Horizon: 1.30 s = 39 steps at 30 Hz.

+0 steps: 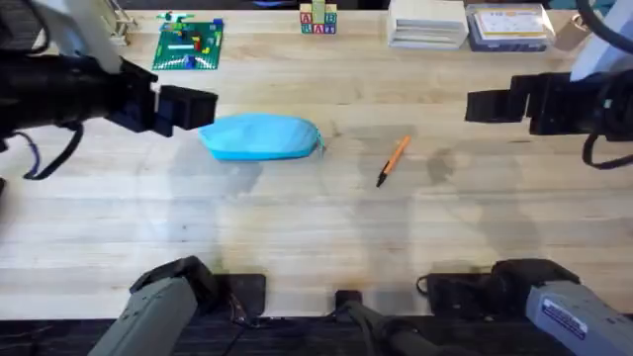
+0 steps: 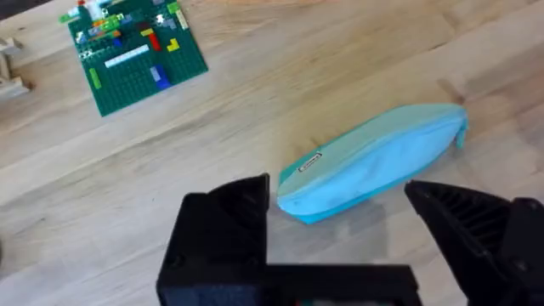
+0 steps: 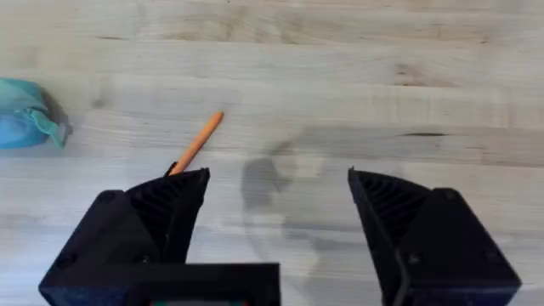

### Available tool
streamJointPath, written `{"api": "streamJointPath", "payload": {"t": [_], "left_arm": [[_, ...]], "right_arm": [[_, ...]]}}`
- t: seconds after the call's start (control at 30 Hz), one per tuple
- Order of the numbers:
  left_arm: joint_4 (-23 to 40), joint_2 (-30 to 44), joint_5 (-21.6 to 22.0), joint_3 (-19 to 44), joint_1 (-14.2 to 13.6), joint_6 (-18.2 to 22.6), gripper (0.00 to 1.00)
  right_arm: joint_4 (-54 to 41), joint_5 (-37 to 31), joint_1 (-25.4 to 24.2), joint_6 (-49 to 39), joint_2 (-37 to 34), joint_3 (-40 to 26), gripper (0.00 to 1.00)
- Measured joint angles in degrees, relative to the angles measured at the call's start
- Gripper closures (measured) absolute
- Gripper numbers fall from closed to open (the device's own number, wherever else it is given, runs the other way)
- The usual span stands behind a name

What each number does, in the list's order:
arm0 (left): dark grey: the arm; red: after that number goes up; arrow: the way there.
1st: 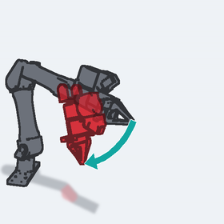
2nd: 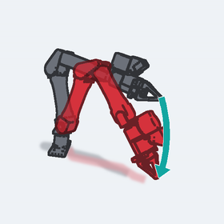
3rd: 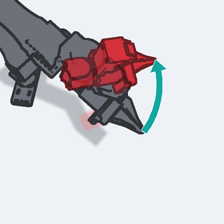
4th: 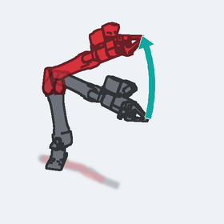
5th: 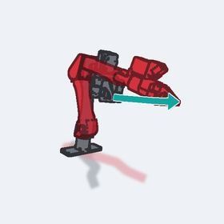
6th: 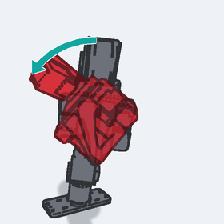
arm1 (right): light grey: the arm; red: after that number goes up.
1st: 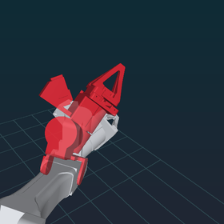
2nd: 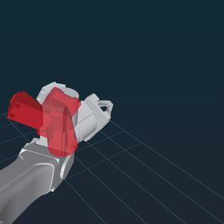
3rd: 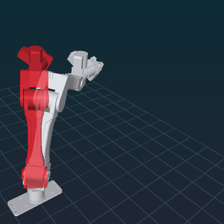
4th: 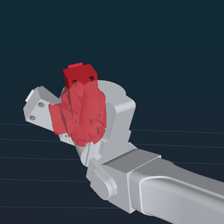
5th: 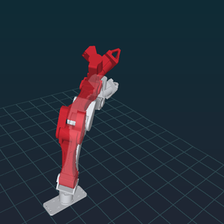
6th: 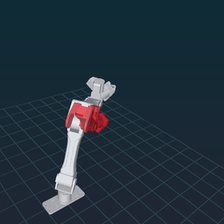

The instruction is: Unzip the bag, pick up the pens from the table one at a time and place them inside, then zip the bag closed.

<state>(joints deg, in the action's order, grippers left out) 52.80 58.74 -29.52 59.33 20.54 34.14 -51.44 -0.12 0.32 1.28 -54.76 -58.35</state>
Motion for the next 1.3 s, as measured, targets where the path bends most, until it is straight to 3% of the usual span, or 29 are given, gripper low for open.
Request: {"api": "streamJointPath", "payload": {"t": [0.2,0.57,0.6,0.67,1.07,1.3], "left_arm": [[0.6,3.0,-9.2,0.1,6.8,8.8,0.01],[0.6,13.8,-20.5,0.1,12.9,21.6,0.01],[0.6,17.1,-23.7,0.1,15.0,25.5,0.009],[0.6,19.1,-25.4,0.1,15.9,27.8,0.009],[0.5,31.2,-30.9,0.1,17.2,41.3,0.01],[-1.0,37.4,-32.6,0.1,17.2,44.2,0.008]], "right_arm": [[0.2,0.0,0.0,0.0,0.0,0.0,0.004],[0.2,0.0,0.0,0.0,0.0,0.0,0.004],[0.2,0.0,0.0,0.0,0.0,0.0,0.004],[0.2,0.0,0.0,0.0,0.0,0.0,0.004],[0.1,0.0,0.0,0.0,0.0,0.0,0.003],[0.1,0.0,0.0,0.0,0.0,0.0,0.004]]}}
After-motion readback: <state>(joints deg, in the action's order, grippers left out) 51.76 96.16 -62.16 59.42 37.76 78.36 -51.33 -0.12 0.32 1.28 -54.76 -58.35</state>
